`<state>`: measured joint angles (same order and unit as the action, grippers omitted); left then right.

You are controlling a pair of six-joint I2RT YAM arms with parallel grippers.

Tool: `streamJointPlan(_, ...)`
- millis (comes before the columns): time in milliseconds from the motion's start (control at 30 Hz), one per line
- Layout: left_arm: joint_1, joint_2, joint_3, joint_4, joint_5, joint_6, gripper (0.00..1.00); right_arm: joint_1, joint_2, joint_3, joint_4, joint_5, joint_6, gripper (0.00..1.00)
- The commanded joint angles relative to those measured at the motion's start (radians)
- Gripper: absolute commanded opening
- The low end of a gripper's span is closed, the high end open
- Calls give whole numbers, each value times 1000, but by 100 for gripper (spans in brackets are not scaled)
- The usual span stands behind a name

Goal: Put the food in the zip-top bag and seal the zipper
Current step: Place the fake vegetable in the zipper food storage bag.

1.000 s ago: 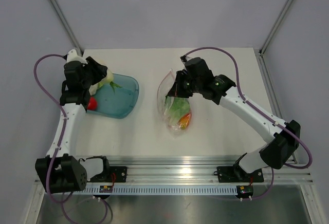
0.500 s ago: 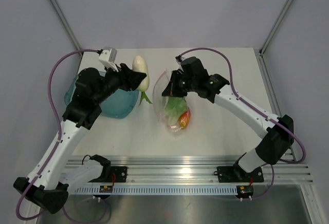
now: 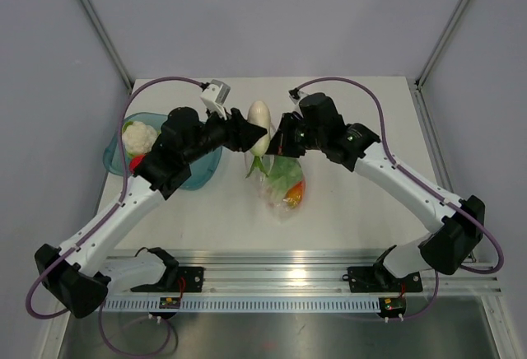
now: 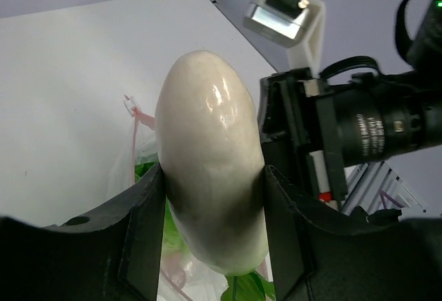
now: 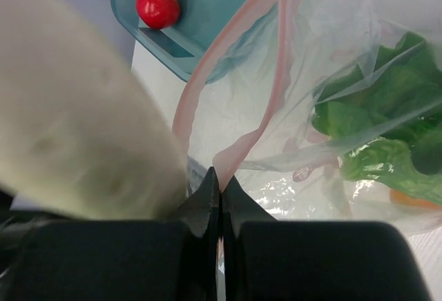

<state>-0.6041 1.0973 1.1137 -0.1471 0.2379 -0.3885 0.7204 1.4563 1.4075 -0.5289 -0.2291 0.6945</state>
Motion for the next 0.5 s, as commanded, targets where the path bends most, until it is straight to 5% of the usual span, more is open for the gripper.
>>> streamJointPlan(0, -8, 27, -43, 141, -64, -6, 7, 13, -65, 1, 15, 2, 11, 0)
streamJointPlan(200, -49, 58, -124, 222, -175, -6, 7, 13, -100, -4, 15, 4, 17, 0)
streamJointPlan(467, -83, 148, -75, 150, -121, 13, 7, 13, -119, -8, 29, 5, 25, 0)
